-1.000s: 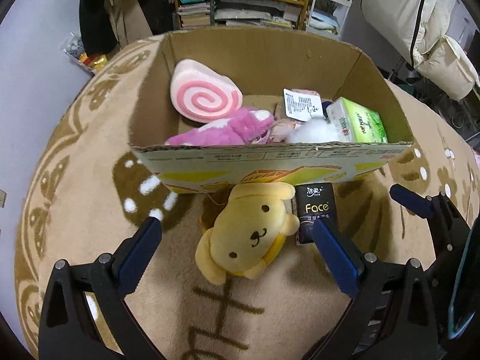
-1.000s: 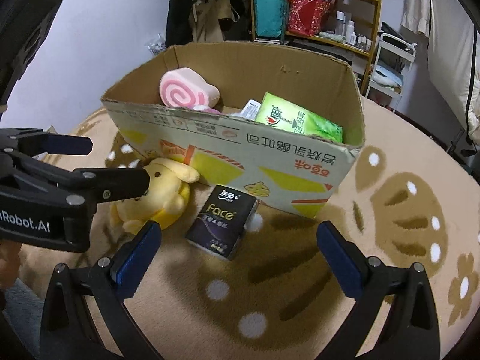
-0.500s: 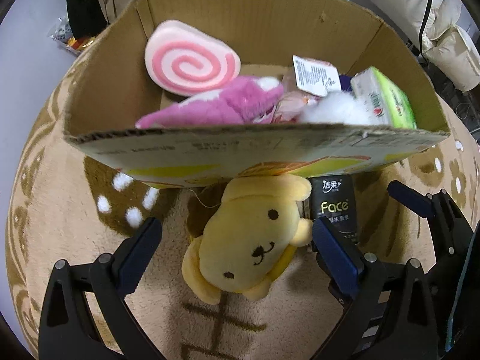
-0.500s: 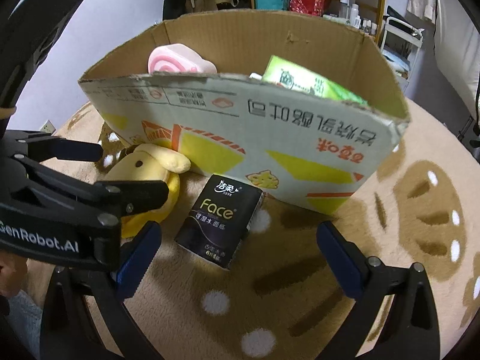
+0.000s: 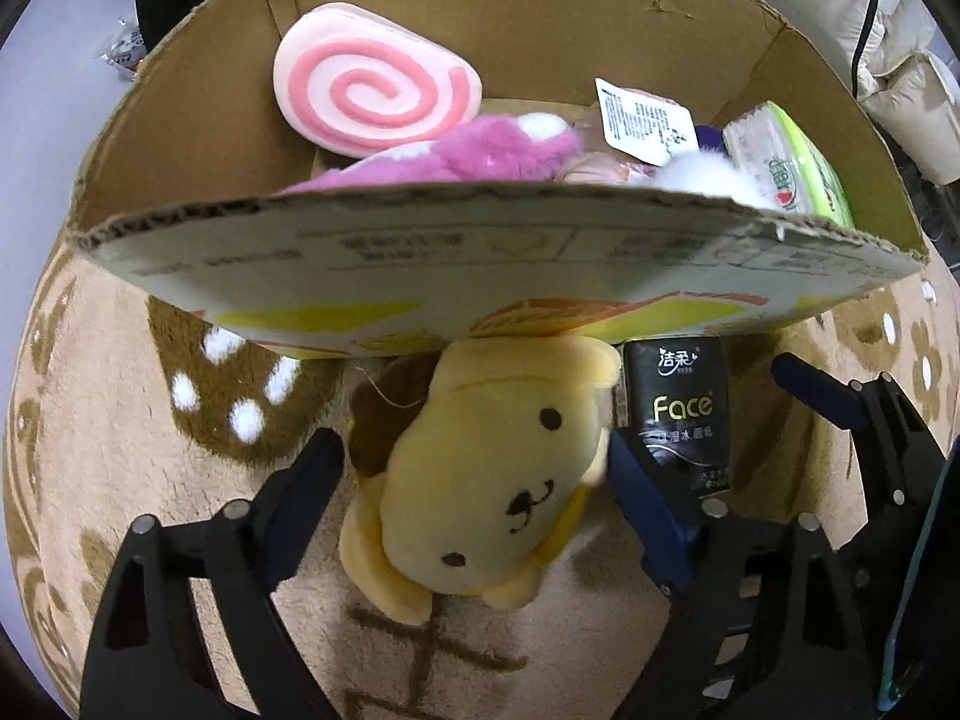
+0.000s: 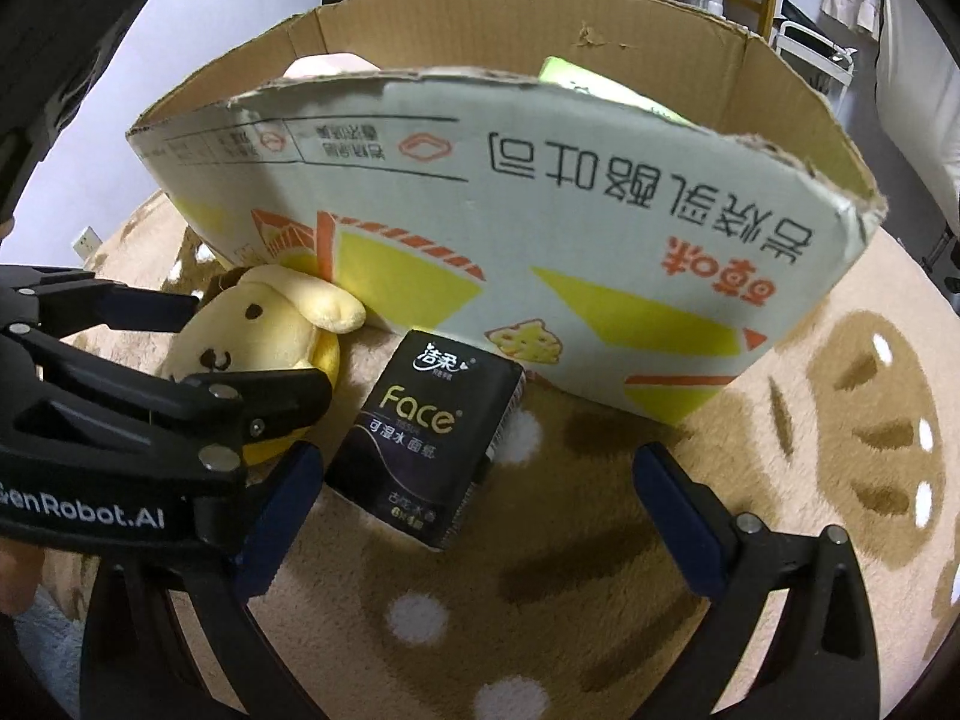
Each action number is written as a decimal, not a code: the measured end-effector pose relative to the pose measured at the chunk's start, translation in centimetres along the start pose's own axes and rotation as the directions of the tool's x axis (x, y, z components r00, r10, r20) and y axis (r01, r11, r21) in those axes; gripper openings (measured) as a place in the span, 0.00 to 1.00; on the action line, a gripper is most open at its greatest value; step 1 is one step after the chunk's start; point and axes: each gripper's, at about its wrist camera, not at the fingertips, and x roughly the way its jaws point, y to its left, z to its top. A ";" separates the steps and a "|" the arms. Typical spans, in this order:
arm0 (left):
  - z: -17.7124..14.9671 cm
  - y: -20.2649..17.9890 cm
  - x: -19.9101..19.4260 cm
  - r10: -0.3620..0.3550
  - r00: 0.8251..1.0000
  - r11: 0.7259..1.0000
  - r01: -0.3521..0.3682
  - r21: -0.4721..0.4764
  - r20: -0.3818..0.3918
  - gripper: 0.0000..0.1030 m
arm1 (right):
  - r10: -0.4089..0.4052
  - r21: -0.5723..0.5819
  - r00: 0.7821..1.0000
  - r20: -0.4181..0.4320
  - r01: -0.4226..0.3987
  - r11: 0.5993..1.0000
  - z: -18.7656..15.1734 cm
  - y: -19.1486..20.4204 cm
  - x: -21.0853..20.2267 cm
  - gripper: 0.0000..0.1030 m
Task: Organize soft objects
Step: 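Grasp yellow dog plush with left tool while right tool grasps black Face box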
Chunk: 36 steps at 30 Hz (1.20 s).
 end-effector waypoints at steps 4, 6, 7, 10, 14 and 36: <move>-0.2 0.0 0.3 0.004 1.000 1.000 -0.004 -0.006 -0.001 0.79 | 0.021 -0.002 1.000 0.000 -0.021 1.000 0.1 -0.2 0.0 0.95; -0.2 0.1 0.2 0.006 1.000 1.000 -0.006 -0.011 -0.004 0.76 | 0.036 -0.002 0.999 -0.001 -0.036 0.999 0.1 -0.2 0.0 0.90; -0.3 0.0 0.2 0.009 1.000 1.000 -0.009 -0.015 -0.003 0.75 | 0.045 -0.002 0.999 -0.005 -0.045 0.999 0.1 -0.3 0.1 0.84; -0.8 0.0 0.0 0.020 1.000 0.999 -0.020 -0.026 -0.004 0.73 | 0.075 -0.003 0.997 -0.010 -0.075 0.997 0.1 0.0 0.2 0.72; -0.9 0.1 -0.1 0.042 0.999 0.999 -0.043 -0.031 -0.004 0.72 | 0.092 -0.003 0.996 -0.021 -0.092 0.996 0.2 0.1 0.3 0.56; -3.4 2.0 -2.9 0.120 0.989 0.990 -0.112 -0.090 0.091 0.72 | 0.065 0.104 0.998 -0.010 -0.063 0.993 -1.0 -2.9 -3.2 0.51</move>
